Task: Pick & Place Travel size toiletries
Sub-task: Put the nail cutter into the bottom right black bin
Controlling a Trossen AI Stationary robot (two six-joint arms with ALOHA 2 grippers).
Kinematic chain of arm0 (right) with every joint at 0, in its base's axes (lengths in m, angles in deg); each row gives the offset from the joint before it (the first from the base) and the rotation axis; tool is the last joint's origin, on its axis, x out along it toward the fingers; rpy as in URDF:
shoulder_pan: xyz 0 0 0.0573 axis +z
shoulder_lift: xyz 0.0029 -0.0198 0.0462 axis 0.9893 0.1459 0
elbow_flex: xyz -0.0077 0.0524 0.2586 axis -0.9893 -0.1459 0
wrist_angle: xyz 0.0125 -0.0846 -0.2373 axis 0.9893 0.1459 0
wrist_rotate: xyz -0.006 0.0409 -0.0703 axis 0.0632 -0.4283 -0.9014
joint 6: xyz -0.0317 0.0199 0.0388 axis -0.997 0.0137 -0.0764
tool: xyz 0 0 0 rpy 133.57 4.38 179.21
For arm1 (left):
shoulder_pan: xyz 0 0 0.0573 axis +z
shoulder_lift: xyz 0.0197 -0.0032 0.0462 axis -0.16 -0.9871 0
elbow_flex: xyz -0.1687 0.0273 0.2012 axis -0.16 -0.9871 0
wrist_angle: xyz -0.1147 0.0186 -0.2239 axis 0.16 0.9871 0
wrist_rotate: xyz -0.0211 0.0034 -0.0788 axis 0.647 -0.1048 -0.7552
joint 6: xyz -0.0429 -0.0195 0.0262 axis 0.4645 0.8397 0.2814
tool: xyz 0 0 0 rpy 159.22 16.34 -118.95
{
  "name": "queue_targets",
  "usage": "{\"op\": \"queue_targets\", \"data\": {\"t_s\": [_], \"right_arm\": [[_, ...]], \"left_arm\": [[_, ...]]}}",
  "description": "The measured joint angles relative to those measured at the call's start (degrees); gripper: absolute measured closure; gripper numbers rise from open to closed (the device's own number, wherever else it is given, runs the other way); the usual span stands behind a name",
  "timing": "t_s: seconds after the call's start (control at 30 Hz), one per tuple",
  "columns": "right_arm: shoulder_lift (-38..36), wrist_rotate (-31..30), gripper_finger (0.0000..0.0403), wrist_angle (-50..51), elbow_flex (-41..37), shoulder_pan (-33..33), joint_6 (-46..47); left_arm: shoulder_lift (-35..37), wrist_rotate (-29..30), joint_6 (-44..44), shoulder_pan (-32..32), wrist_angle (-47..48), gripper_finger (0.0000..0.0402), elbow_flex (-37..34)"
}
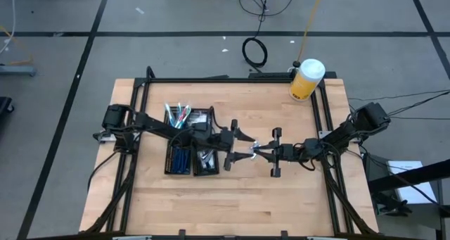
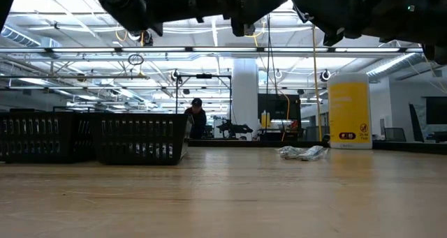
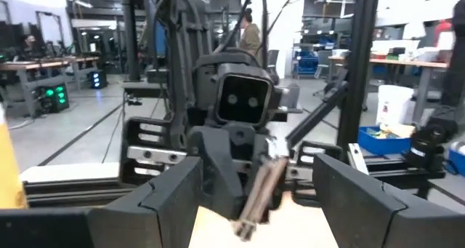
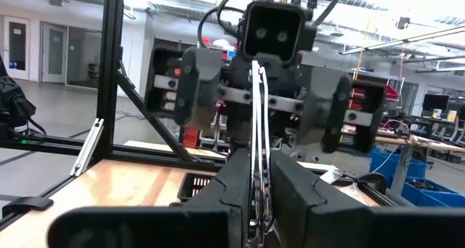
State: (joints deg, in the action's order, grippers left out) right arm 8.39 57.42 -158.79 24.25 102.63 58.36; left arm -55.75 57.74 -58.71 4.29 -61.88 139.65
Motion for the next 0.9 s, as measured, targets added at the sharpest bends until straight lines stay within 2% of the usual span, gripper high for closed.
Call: {"op": "queue_targets", "data": {"t_s": [0.17,0.47,0.63,0.73,0.83,0.9], "right_arm": [[-0.01,0.0,0.0377,0.07,0.0,0.0,0.09],[-0.02,0.0,0.0377,0.35,0.02,0.0,0.22],[-0.02,0.0,0.0377,0.38,0.02,0.0,0.22],[-0.12,-0.49,0.0377,-0.02,0.07,-0.11,0.31],[-0.13,-0.9,0.0377,-0.12,0.11,-0.15,0.32],[-0.13,-0.76,0.0377,-0.06,0.11,-0.11,0.68]], "left_arm": [[0.0,2.89,-0.95,-0.1,3.01,0.0147,1.5],[0.0,2.66,-1.36,-0.08,3.75,0.0159,1.56],[0.0,2.74,-1.04,-0.08,3.07,0.0233,1.56],[0.0,5.83,0.27,-0.17,1.24,0.03,1.56],[0.0,6.52,-0.17,-0.44,0.71,0.0374,1.55],[0.0,6.45,-0.7,-0.47,0.74,0.0388,1.54]]}}
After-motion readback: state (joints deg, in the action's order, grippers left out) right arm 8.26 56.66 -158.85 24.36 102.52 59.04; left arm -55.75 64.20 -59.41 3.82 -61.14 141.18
